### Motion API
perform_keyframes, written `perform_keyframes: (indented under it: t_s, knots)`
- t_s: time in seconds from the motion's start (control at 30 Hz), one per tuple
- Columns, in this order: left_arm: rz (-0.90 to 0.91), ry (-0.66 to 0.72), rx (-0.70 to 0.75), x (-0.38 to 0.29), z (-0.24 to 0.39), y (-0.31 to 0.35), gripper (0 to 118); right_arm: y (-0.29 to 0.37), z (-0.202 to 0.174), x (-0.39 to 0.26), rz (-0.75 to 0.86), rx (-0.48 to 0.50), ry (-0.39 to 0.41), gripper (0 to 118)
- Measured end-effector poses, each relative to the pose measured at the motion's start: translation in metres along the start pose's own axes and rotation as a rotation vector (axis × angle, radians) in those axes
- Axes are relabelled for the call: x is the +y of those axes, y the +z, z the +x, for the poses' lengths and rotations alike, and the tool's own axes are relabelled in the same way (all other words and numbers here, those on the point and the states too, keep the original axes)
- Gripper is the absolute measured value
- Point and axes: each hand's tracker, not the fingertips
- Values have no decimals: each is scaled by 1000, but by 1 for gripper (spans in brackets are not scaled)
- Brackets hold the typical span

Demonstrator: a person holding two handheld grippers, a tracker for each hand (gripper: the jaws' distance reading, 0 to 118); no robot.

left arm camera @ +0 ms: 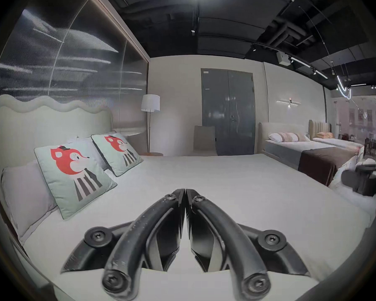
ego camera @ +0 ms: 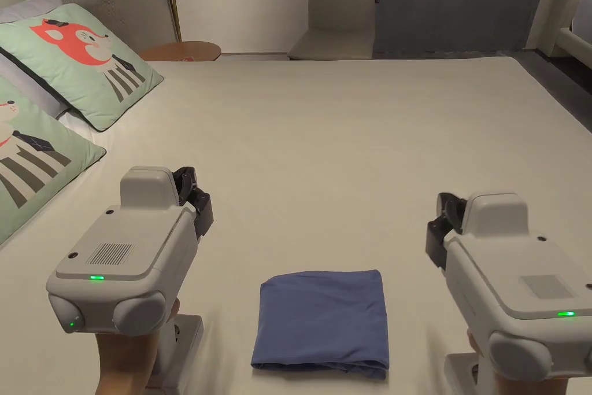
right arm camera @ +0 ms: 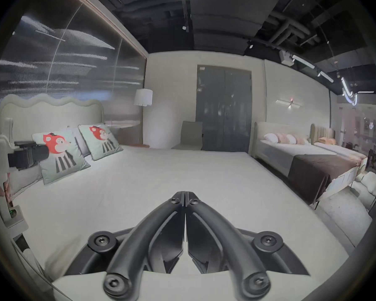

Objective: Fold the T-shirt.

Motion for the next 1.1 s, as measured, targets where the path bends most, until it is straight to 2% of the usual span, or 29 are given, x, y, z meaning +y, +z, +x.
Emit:
perform_keyframes:
  t_s: [0.2, 0.33, 0.4, 0.6, 0.7, 0.83, 0.87, 0.9, 0.93, 0.97, 1.03, 1.1]
  knots:
    - [-21, 14, -18, -4, -2, 0, 0, -34, -33, -51, -224, 119, 10, 1]
    - [-40, 15, -24, -11, -5, -3, 0, -54, -51, -85, -365, 158, 24, 1]
    - [-54, 18, -31, -14, -7, -4, 0, -63, -55, -98, -428, 176, -3, 1]
    - [-122, 33, -62, -29, -8, -9, 0, -87, -64, -127, -597, 145, 9, 1]
    - [-206, 81, -104, -41, -8, -15, 0, -93, -58, -126, -605, 161, -30, 0]
    - [-433, 212, -208, -60, -7, -36, 0, -85, -54, -117, -615, 181, -37, 0]
    - [-475, 250, -234, -67, -8, -42, 4, -84, -54, -116, -616, 183, -42, 0]
    - [-548, 295, -270, -75, -9, -51, 16, -84, -53, -115, -617, 185, -43, 0]
    - [-597, 342, -305, -83, -11, -58, 47, -88, -53, -116, -620, 188, -44, 0]
    - [-647, 383, -340, -90, -12, -66, 72, -90, -52, -116, -621, 189, -44, 0]
    - [-766, 431, -390, -103, -14, -82, 108, -89, -51, -116, -623, 192, -46, 0]
    - [-830, 452, -380, -114, -16, -93, 109, -88, -51, -115, -623, 196, -53, 0]
